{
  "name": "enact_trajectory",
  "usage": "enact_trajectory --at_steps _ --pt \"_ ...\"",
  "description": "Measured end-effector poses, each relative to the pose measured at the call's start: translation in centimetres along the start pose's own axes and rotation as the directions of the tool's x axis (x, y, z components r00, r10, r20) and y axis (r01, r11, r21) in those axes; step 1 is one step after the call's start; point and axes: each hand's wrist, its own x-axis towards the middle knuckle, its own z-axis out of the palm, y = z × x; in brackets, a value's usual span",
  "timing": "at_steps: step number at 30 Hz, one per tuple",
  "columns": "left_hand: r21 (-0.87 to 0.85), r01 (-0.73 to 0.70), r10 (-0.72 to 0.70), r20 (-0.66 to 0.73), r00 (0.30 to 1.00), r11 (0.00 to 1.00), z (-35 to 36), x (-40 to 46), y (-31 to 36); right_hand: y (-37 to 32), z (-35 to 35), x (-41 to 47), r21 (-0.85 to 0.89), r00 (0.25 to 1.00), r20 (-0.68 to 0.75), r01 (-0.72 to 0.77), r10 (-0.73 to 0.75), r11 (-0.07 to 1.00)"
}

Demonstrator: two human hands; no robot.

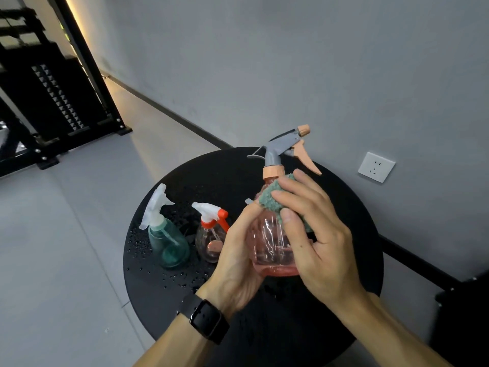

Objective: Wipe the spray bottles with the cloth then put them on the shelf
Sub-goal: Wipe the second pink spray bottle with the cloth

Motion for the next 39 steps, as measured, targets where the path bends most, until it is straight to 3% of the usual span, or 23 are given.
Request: enact_trajectory --at_steps 11,18,26,33,39 --pt "-0.145 -0.060 0.069 0.059 0.996 0.988 0.0 0.4 1.0 -0.1 0.3 -2.2 0.053 0.997 -0.070 0.043 -0.039 0.998" --pt "-0.082 -0.007 0.015 0.100 0.995 0.997 0.6 0.0 0.8 0.1 0.0 -0.4 0.112 0.992 -0.097 -0.073 0.084 0.991" --pt "0.204 -0.001 -0.006 0.038 0.999 0.979 0.8 -0.2 0.8 0.5 -0.6 1.7 0.199 0.984 -0.091 -0.135 0.156 0.971" --pt "0.227 -0.055 0.062 -0.025 0.998 0.972 0.5 -0.1 1.1 0.7 0.0 2.0 0.090 0.991 -0.001 -0.132 0.133 0.987" --pt "0.152 -0.098 0.098 0.008 0.995 0.983 0.7 -0.2 1.0 0.1 0.3 1.4 0.001 0.998 0.015 -0.062 0.062 0.998"
